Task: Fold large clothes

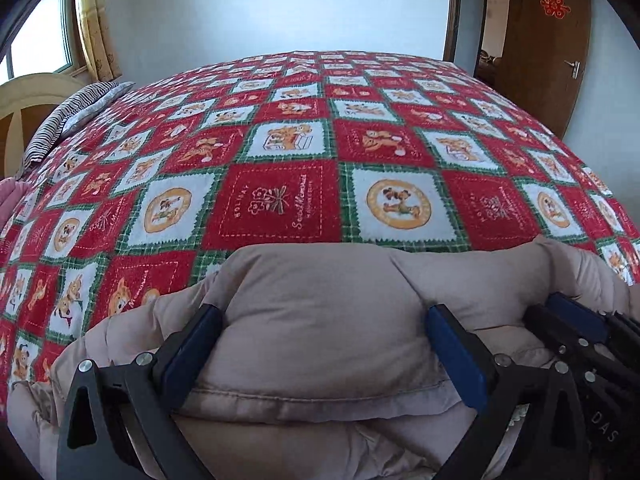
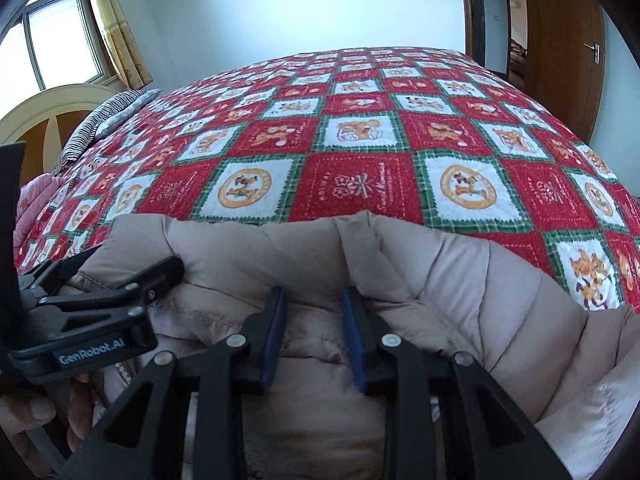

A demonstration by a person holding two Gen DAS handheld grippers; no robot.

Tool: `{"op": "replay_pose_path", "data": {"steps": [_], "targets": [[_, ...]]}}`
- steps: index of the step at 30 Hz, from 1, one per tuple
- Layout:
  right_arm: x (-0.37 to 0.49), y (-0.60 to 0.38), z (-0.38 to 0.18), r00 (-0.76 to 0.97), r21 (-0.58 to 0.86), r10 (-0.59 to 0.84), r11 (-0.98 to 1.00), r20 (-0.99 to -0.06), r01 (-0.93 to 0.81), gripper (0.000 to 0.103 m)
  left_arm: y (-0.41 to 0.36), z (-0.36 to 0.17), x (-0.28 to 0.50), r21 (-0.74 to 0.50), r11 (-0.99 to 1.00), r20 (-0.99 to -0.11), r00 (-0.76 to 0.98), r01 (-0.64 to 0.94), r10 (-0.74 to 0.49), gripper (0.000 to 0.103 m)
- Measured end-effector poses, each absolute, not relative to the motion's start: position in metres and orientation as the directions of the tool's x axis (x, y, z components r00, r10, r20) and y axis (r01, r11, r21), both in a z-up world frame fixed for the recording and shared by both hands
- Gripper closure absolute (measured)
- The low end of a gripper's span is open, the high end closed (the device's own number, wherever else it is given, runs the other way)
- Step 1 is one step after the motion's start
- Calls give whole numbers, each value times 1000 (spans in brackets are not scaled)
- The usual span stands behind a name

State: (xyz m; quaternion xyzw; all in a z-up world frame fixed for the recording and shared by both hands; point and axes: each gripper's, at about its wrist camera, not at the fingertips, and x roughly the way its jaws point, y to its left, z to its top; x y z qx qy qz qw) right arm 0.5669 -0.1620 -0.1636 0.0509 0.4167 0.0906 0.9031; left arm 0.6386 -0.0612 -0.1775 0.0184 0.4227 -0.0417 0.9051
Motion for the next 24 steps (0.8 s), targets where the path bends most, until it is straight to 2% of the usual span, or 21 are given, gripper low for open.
{"op": "replay_pose_path", "data": {"steps": [24], "targets": [[572, -147, -170, 605, 69, 127, 991, -786, -118, 73, -64, -193, 645, 33, 996, -794, 608, 86, -26, 1]]}}
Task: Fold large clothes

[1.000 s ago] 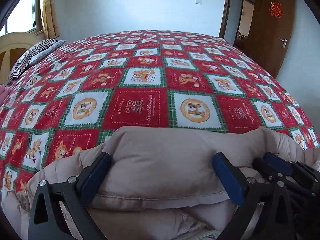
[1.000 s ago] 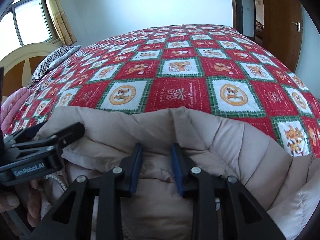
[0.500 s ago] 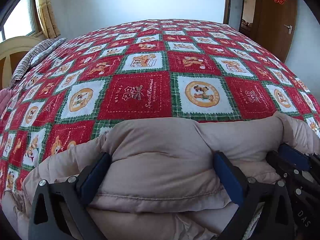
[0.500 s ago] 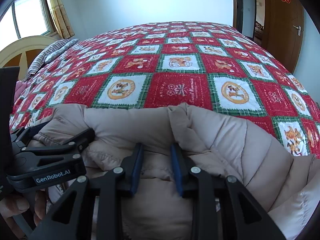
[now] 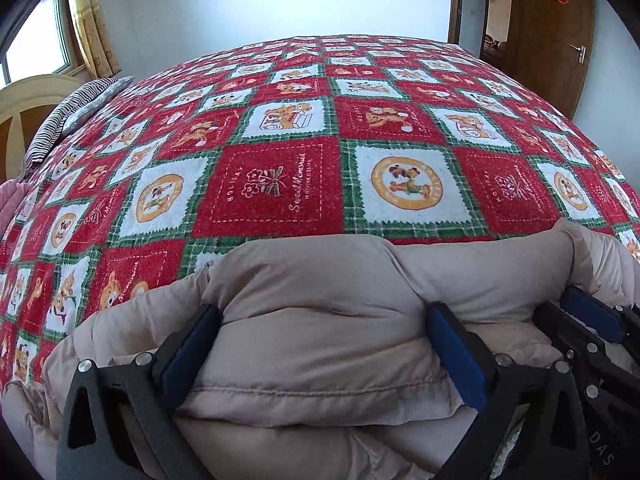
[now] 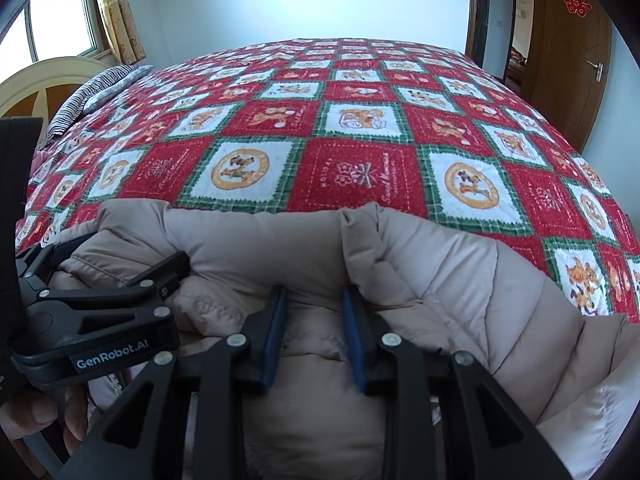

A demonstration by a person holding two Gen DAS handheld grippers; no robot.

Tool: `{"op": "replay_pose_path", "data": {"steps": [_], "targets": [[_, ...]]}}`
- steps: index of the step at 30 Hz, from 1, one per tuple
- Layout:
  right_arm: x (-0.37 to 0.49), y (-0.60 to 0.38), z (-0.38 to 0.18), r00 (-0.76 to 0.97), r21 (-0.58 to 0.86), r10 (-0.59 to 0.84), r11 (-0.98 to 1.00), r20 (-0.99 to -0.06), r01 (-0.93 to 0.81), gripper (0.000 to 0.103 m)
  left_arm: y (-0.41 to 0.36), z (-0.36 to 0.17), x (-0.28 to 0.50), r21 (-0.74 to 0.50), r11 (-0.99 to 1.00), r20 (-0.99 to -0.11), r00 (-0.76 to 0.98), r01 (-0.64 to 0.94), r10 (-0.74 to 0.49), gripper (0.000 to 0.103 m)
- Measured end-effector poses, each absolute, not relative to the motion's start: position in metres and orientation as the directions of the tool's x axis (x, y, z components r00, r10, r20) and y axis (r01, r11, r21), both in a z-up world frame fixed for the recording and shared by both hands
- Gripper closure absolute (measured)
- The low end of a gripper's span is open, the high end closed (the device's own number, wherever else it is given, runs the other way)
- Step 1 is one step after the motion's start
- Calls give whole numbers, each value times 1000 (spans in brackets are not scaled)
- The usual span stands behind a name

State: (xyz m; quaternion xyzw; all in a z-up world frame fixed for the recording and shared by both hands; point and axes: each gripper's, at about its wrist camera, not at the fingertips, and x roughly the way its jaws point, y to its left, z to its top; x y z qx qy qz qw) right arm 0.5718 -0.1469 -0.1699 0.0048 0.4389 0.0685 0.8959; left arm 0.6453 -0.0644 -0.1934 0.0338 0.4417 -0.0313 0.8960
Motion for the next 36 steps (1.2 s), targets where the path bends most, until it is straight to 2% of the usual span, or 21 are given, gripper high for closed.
{"op": "replay_pose_path", "data": {"steps": [36], "targets": [[577, -132, -172, 579, -33, 52, 990, -814, -135, 72, -72, -194, 646, 110, 990, -788, 614, 82, 37, 0]]}}
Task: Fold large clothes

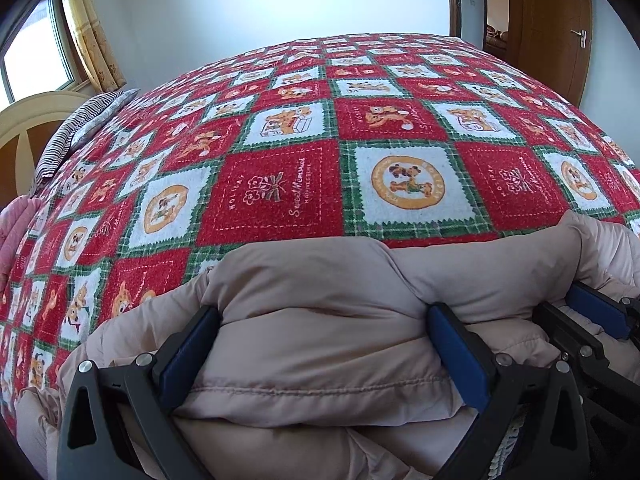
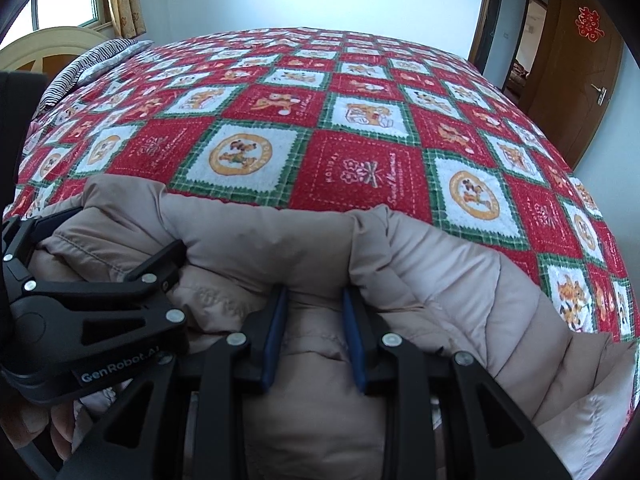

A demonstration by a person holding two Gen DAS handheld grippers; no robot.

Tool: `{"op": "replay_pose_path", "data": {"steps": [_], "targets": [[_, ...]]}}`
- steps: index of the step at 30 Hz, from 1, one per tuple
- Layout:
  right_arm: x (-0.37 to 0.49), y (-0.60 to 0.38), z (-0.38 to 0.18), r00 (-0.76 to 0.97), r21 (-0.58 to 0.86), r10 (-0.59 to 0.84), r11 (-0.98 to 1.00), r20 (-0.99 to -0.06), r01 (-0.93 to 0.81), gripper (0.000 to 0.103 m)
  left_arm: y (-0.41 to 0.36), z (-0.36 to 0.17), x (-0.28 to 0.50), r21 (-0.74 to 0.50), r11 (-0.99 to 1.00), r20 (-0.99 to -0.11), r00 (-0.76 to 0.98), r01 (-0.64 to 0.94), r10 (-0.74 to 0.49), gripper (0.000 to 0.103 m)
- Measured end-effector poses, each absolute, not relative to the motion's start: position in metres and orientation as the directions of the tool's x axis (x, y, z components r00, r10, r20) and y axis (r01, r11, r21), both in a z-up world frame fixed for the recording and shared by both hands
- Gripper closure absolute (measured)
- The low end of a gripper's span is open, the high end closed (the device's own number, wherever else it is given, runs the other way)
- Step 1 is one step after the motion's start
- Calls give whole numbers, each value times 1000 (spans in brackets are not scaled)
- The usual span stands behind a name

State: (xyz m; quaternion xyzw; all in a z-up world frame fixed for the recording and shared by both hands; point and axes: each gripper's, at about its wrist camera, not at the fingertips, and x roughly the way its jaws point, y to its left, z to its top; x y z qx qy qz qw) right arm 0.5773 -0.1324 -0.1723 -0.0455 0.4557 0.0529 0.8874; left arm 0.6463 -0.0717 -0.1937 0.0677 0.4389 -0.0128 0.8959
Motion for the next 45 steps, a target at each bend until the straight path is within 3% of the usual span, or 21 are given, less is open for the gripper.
{"op": "replay_pose_path", "data": {"steps": [4, 7, 9, 12, 23, 32, 45], "targets": [[578, -133, -169, 572, -27, 65, 988, -818, -150, 71, -65, -179, 653, 77, 992, -817, 576, 103, 3, 1], [574, -143, -157, 556, 7, 123, 979, -822, -205, 64, -46, -145, 639, 52, 994, -770, 637, 95, -21, 1], [563, -157, -143, 588, 36, 142, 981, -797, -189, 40, -30, -123, 621, 43, 994, -742, 669, 105, -39, 1], [534, -173, -126, 629, 49, 158, 981, -761, -187, 22, -9, -110, 585, 75, 991, -721, 692, 108, -21, 1], [417, -198, -138, 583, 59, 174, 976, -794, -212, 22, 24, -145, 439, 130, 984, -733, 680, 123, 12, 1], [328, -220, -145, 600, 17, 114, 986, -792, -164, 21, 47, -139, 341, 139, 987, -681, 732, 77, 39, 1], [215, -261, -150, 625, 0, 42, 998, -780, -67, 20, 63, -155, 228, 158, 984, -672, 740, 84, 45, 1]]}}
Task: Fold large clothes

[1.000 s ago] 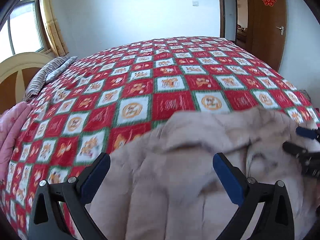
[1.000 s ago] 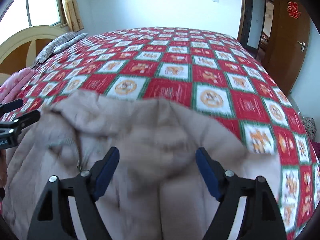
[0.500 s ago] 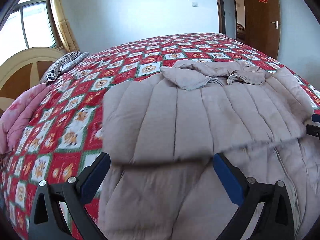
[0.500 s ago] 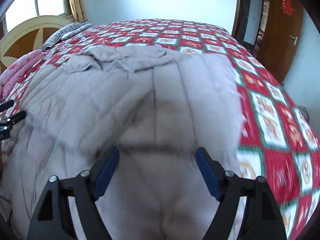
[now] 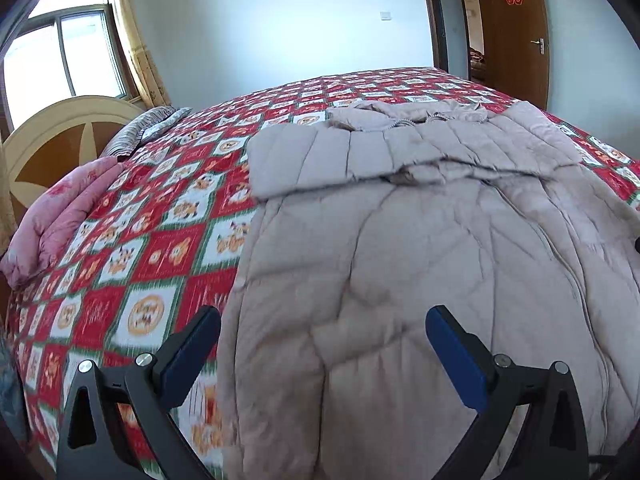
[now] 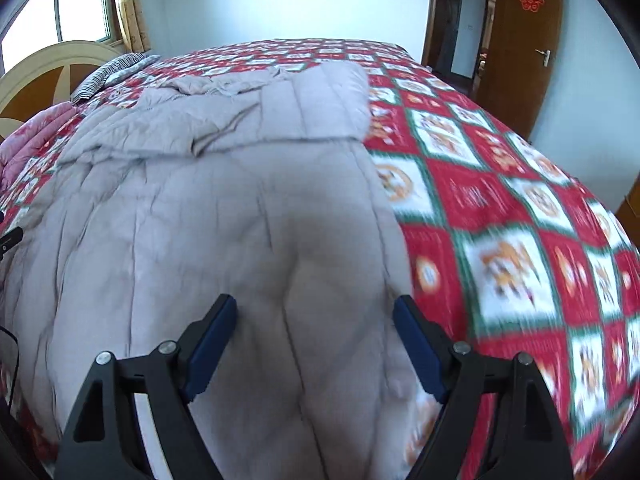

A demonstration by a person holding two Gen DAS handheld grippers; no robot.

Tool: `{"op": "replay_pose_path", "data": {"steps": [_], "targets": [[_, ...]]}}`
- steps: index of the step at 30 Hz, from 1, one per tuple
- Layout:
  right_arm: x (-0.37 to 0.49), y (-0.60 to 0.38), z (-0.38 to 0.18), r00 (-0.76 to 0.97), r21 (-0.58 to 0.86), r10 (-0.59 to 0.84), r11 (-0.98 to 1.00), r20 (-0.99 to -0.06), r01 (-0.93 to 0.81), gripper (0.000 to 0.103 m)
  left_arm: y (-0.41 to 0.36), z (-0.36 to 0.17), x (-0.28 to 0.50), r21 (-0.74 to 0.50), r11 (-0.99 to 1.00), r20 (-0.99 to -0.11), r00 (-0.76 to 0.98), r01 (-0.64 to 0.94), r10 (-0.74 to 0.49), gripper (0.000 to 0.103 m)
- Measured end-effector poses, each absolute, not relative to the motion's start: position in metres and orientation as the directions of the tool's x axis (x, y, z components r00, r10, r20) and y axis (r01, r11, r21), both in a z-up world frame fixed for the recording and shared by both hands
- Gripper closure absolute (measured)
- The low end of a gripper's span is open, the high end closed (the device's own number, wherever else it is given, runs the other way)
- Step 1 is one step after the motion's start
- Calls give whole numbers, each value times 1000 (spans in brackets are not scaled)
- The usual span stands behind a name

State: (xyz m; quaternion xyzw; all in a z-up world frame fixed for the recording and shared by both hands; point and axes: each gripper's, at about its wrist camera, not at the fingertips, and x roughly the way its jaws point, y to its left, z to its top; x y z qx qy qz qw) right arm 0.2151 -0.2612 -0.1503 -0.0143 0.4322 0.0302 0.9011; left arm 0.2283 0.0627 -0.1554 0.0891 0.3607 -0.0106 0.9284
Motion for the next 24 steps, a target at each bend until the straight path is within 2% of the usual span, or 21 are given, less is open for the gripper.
{"op": "replay_pose_path", "data": {"steps": [3, 14, 18, 24], "targets": [[192, -268, -154, 621, -12, 20, 999, -784, -48, 20, 68, -161, 206, 159, 983, -680, 732, 89, 44, 1], [125, -282, -171, 615, 90, 77, 996, -785, -10, 21, 73, -183, 150, 146, 979, -710, 704, 139, 6, 1], [110, -279, -175, 608, 123, 109, 992, -787, -20, 29, 72, -190, 139, 161, 975, -715, 699, 156, 6, 1], [98, -277, -179, 626, 141, 118, 990, -771, -14, 37, 76, -198, 130, 107, 981, -738, 674, 162, -30, 1]]}}
